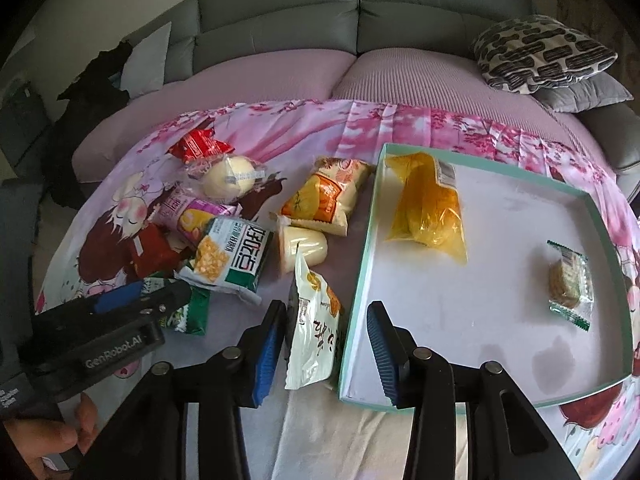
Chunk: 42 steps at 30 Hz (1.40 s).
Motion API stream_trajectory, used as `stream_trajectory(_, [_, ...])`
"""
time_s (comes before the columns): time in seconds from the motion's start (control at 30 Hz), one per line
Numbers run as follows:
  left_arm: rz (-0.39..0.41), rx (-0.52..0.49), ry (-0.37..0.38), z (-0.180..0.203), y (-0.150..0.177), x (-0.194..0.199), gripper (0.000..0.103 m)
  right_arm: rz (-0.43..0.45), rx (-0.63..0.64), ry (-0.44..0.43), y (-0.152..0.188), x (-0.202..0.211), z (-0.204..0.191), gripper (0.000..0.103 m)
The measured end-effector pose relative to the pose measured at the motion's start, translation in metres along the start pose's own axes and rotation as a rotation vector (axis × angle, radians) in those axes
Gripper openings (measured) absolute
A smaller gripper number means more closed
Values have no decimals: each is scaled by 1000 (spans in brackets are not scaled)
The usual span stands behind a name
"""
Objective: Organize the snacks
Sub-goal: 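Grasp the green BISCUIT bag with the left tool while the right tool holds the white bag, then lift the white bag with the right tool while the left tool lifts the green bag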
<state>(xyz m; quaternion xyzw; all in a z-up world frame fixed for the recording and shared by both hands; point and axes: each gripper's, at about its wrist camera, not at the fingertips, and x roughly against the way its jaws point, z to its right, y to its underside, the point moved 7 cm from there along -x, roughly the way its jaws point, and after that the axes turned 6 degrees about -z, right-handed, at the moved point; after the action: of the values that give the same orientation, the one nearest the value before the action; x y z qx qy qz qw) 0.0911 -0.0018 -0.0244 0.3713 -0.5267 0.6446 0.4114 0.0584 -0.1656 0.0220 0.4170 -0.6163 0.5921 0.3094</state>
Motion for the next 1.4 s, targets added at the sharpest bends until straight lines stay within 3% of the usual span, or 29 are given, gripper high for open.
stream_trajectory(0.43, [-25,-3,-6,1,3,-6,62,-65,91,-39,9,-21,-27,43])
stream_trajectory(0.77, [-53,-3,-14,-2,4,-11,68,-72,193,58,15,-33,-41,49])
stream_trajectory(0.9, [-62,3,-18,-3,5,-14,72,-82,252,115,18,-40,-45,58])
stream_trajectory(1.07, [-62,7,-12,-4,5,-14,73,-73,265,140,18,-41,-44,57])
stream_trajectory(1.17, [-59,-4,-23,-4,6,-13,72,-57,230,116,15,-36,-38,51])
stream_trajectory(1.23, [-56,-13,-19,-3,6,-11,67,-33,185,86,9,-30,-33,35])
stream_trajectory(1.4, [-48,-17,-5,-1,5,-8,63,33,100,5,-2,-11,-24,19])
